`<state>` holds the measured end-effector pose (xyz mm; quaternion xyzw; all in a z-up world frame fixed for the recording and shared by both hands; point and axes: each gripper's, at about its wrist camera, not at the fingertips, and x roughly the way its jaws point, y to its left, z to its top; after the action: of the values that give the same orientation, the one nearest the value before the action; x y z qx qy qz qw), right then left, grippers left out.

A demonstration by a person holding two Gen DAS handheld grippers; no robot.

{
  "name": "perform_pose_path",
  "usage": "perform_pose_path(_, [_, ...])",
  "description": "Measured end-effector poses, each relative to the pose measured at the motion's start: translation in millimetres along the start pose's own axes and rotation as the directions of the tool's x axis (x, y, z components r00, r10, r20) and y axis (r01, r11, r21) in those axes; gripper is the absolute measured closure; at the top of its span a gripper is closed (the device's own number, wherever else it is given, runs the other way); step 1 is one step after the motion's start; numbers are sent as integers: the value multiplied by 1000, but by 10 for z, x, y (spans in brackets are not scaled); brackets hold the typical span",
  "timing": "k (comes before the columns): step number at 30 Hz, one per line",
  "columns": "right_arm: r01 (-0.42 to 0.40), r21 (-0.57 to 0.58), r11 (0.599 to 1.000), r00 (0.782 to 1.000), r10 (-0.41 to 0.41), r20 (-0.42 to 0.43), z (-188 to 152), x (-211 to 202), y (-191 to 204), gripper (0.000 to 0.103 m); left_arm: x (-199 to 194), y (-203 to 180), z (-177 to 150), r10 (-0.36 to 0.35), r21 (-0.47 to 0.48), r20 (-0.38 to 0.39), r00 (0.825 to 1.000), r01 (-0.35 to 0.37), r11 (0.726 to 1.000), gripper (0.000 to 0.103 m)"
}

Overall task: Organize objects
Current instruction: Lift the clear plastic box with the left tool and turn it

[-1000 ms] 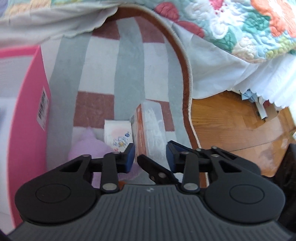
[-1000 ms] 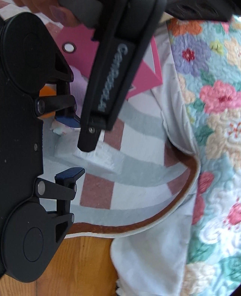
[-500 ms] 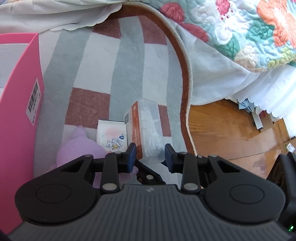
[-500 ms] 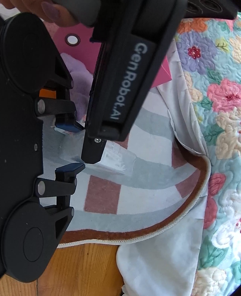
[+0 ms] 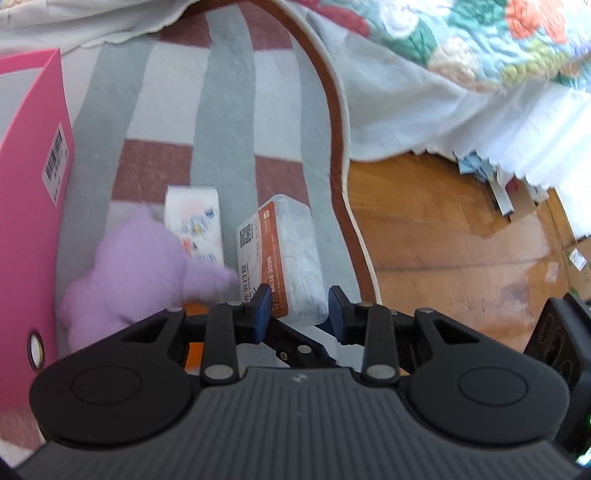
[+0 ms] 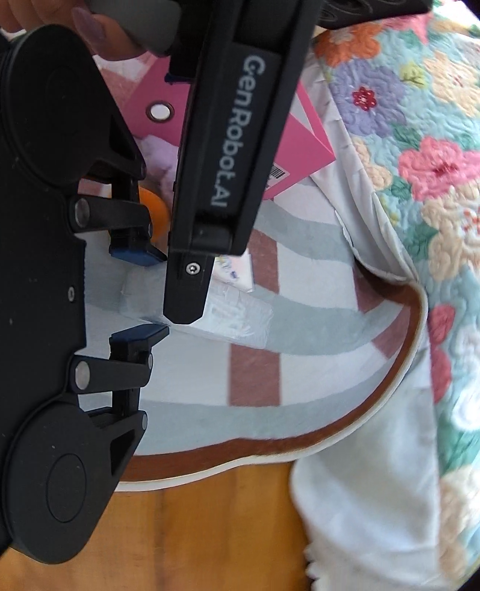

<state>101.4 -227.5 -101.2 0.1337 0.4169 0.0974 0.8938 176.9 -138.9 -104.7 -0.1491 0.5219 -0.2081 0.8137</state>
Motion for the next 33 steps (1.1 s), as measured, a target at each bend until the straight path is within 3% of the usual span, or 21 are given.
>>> perform_pose_path(9, [-87, 176, 981, 993, 99, -62, -338, -319, -211, 64, -88, -114, -322, -56, -40, -115, 992, 51, 998, 71])
perform_pose_path(13, [-100, 194, 976, 992, 112, -54, -429, -401, -255, 64, -87, -233, -420, -26, -13, -110, 994, 24, 1000, 71])
perform_pose_path(16, [-73, 151, 986, 996, 80, -44, -420, -431, -223, 64, -59, -302, -430, -7, 21, -102, 995, 10, 1000, 71])
perform_pose_path(19, [-2, 45, 999, 999, 4, -36, -418, -464, -117, 64, -51, -220, -421, -81, -26, -102, 991, 79, 997, 67])
perform_pose_path(22, [13, 34, 999, 999, -11, -35, -407, -476, -108, 64, -42, -121, -398, -125, -82, -98, 987, 117, 990, 66])
perform_pose_path(27, [30, 29, 999, 999, -29, -34, -398, -503, -147, 56, -12, -91, -403, -78, -69, -80, 994, 72, 995, 58])
perform_pose_path(33, [74, -74, 994, 997, -74, 7, -458, -565, -92, 55, 47, 5, -409, -129, -107, -37, 991, 124, 986, 55])
